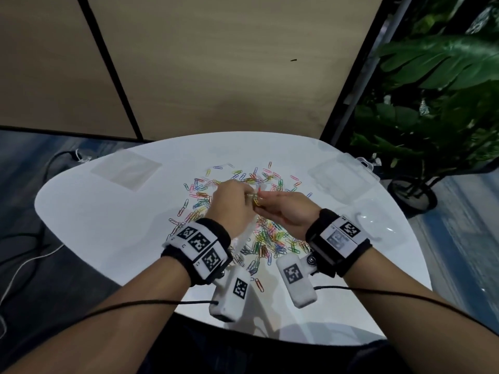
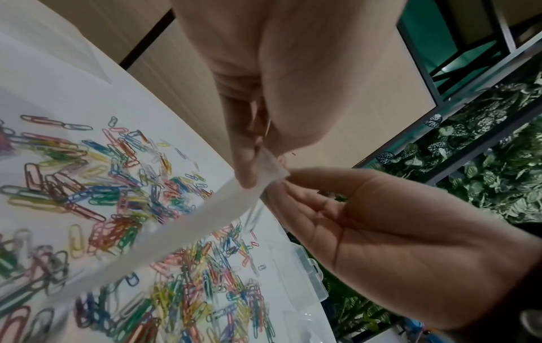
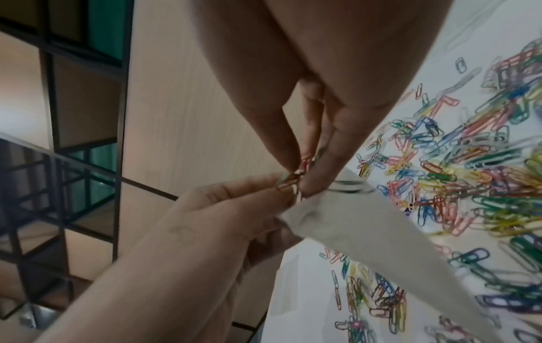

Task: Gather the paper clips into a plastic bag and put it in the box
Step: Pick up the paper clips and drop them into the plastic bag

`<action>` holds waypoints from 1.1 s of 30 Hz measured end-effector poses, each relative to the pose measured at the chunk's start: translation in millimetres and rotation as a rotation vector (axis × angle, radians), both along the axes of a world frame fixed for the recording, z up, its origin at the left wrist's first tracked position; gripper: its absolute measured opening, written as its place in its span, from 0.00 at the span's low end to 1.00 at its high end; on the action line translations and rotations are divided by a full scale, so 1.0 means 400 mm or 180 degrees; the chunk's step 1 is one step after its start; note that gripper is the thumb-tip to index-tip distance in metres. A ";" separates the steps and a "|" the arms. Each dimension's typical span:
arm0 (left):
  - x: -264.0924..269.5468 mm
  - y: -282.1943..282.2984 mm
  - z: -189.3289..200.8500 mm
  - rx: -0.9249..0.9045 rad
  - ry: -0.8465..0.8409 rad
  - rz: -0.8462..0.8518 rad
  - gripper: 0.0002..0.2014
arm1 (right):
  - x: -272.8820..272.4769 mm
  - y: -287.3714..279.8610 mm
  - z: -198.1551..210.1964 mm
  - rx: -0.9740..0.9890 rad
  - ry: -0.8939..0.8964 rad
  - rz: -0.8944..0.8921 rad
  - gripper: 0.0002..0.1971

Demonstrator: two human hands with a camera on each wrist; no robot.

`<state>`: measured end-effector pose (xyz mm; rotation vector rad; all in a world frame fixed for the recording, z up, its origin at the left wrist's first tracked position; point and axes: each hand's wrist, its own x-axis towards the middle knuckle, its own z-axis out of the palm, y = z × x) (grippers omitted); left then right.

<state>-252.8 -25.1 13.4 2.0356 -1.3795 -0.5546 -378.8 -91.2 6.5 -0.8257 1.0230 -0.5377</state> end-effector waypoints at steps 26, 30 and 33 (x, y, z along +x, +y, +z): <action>0.092 0.030 0.027 -0.0030 -0.0166 -0.0166 0.14 | -0.221 -0.060 -0.147 -0.1314 0.3673 0.2342 0.50; 0.109 0.052 0.036 -0.0049 -0.0187 -0.0213 0.13 | -0.224 -0.004 -0.253 -0.1778 0.3952 0.2761 0.67; 0.120 0.066 0.040 -0.0064 -0.0197 -0.0217 0.13 | -0.183 0.007 -0.270 -0.2241 0.3745 0.2713 0.59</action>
